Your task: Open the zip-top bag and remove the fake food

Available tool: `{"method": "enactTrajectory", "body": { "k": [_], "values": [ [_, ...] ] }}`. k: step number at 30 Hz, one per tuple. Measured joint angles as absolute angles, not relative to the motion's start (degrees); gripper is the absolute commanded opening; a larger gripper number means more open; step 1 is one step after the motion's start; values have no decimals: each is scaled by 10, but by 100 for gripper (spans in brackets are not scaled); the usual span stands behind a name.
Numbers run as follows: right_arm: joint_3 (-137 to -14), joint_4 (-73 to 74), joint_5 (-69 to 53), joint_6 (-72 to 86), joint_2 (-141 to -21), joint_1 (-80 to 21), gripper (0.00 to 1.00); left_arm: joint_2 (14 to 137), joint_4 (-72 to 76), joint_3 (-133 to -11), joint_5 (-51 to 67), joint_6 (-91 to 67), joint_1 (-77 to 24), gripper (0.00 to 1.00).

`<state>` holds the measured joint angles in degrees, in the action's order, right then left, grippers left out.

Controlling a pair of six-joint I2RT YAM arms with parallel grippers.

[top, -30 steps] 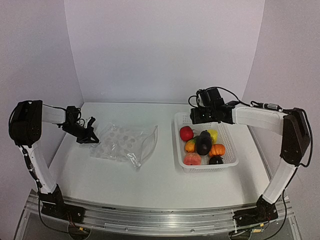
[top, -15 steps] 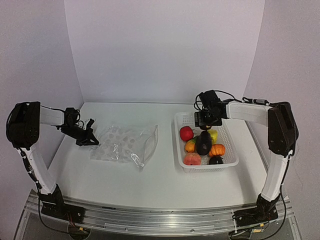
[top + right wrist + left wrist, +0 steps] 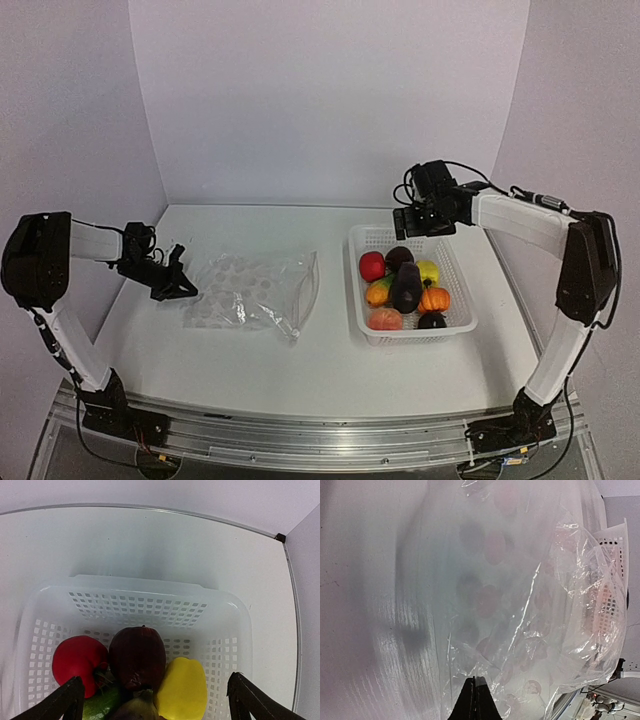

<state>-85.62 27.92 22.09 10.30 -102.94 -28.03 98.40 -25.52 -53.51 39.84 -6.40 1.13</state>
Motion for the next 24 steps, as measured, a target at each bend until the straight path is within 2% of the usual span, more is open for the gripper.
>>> {"method": "enactTrajectory", "body": {
  "k": [2,7,14,17,24],
  "values": [
    [-854,279,219,102,-1018,-280,96,980,-253,-528,405,-73,11,12],
    [-832,279,200,102,-986,-267,97,979,-251,-513,413,-87,11,48],
    [-754,284,157,105,-911,-184,97,964,-268,-513,413,-89,11,71],
    [-714,283,138,98,-857,-127,97,946,-285,-520,410,-83,12,76],
    [-575,263,83,50,-699,-6,97,926,-332,-572,378,-48,19,78]
  ]
}}
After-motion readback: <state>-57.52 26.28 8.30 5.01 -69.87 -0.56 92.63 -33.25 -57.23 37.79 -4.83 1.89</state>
